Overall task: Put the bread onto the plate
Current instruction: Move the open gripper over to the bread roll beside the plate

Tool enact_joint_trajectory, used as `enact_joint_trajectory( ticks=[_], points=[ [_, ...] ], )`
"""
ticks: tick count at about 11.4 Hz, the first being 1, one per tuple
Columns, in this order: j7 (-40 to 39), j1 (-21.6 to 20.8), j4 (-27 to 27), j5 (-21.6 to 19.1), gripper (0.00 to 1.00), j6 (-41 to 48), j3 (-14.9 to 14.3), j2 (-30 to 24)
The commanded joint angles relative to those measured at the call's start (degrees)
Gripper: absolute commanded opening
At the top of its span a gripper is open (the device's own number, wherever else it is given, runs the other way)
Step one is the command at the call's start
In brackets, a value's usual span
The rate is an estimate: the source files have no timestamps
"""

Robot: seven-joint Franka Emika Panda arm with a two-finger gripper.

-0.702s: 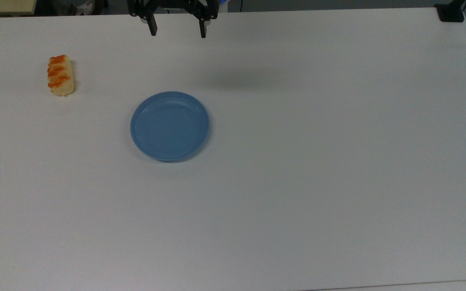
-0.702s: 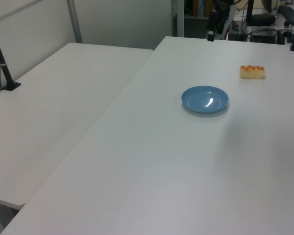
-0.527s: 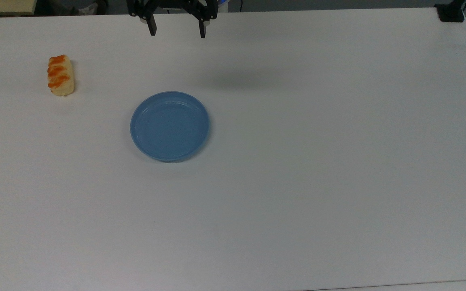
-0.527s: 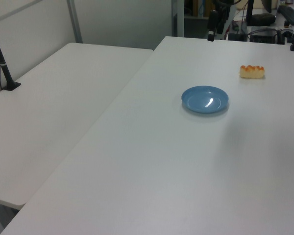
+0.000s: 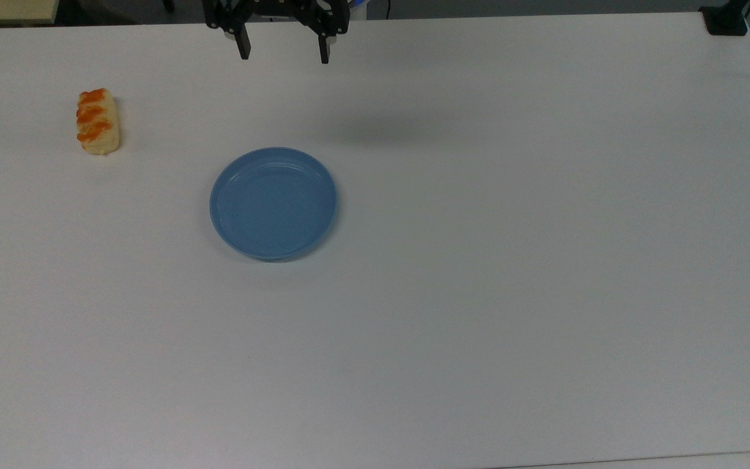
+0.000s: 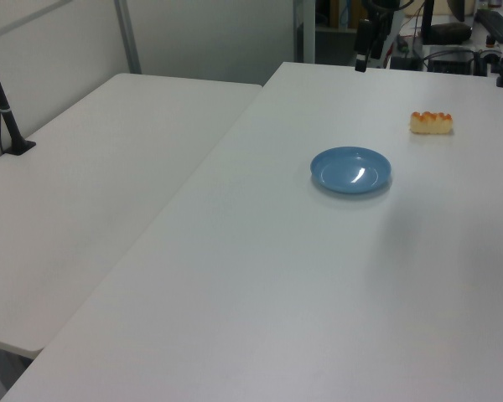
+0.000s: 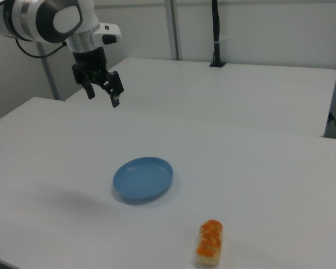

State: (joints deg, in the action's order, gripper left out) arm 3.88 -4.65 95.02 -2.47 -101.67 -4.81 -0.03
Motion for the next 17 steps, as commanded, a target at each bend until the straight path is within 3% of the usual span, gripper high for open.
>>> enact_joint_trajectory(
  ticks=[1, 3, 6, 9, 11, 14, 17],
  points=[
    [-1.6, 0.1, -0.7, 0.9, 1.0, 1.2, 0.1, 0.2],
    [-3.3, 0.3, -0.9, 0.9, 1.0, 1.3, -0.1, 0.0],
    [-4.8, 0.5, -0.8, 7.1, 1.0, 2.1, 0.1, -0.6],
    [-9.2, 3.8, -0.8, 8.5, 1.0, 5.9, -0.2, -0.9],
    [-15.3, 7.3, 1.2, 11.3, 1.0, 7.9, -0.2, -2.2],
    [-27.8, 16.1, 4.6, 11.6, 1.0, 7.3, -0.7, -2.7],
    [-32.4, 17.4, 12.1, 11.1, 1.0, -0.1, -6.3, -1.6]
  ],
)
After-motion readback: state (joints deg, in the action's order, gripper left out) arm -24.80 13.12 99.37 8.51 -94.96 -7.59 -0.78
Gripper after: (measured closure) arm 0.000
